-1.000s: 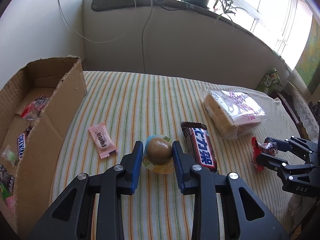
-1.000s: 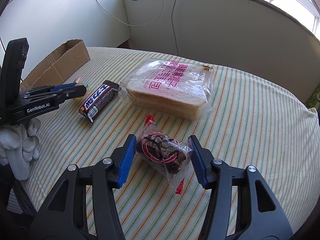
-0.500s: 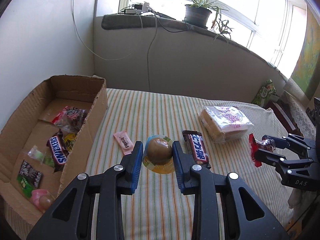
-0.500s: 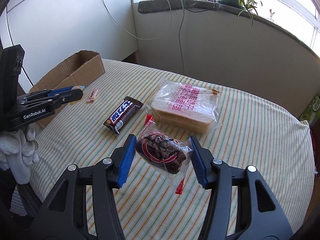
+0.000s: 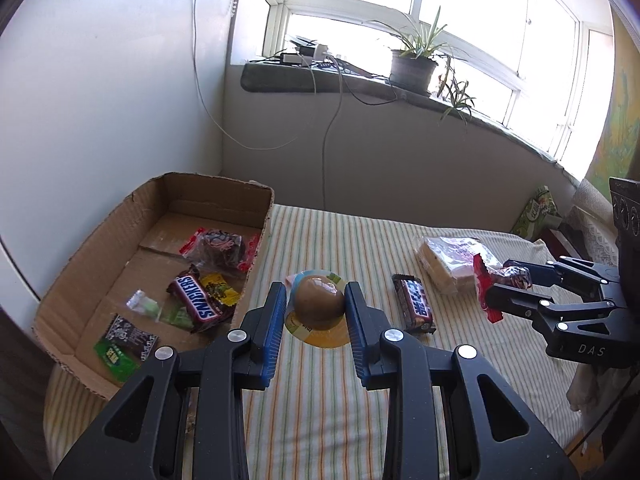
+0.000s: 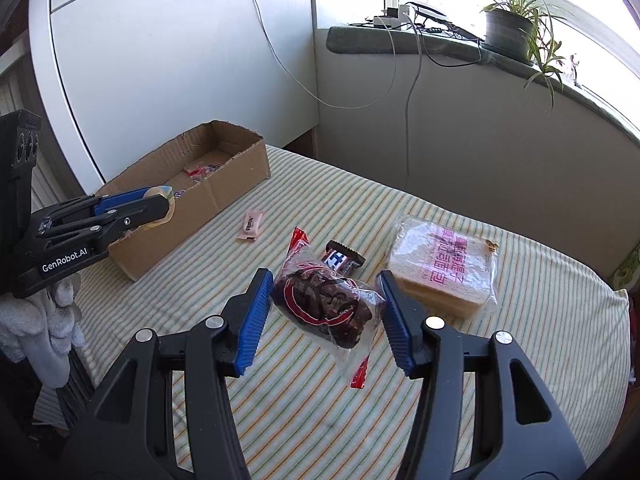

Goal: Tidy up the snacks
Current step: 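Carry the candy bag and round candy into the box and open both tools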

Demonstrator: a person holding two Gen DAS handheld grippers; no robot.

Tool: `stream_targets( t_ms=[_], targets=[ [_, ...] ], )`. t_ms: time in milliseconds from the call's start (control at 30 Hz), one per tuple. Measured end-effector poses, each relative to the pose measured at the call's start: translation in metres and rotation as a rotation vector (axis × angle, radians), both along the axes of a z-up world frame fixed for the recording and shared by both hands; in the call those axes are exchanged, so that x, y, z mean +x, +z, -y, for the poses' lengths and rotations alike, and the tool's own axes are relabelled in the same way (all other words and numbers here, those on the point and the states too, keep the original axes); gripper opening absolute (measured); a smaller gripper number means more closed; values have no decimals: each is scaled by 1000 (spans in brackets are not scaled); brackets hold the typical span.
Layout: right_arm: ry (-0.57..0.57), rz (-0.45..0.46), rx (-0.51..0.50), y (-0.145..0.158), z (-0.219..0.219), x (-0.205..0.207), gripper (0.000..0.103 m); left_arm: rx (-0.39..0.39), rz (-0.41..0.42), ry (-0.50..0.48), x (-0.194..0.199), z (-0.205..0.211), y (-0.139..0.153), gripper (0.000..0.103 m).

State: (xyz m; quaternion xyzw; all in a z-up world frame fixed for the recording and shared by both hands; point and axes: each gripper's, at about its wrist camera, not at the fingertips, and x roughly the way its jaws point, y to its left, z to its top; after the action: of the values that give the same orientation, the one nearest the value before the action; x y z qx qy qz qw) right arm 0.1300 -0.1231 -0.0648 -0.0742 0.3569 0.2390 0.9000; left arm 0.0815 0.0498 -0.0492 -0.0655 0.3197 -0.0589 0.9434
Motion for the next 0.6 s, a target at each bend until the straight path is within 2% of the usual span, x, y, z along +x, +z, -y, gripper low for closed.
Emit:
stream_targets(
  t_ms=[600],
  targets=[
    [138, 43, 33, 20, -92, 30, 56, -2, 20, 104, -10, -57, 3, 28]
  ],
)
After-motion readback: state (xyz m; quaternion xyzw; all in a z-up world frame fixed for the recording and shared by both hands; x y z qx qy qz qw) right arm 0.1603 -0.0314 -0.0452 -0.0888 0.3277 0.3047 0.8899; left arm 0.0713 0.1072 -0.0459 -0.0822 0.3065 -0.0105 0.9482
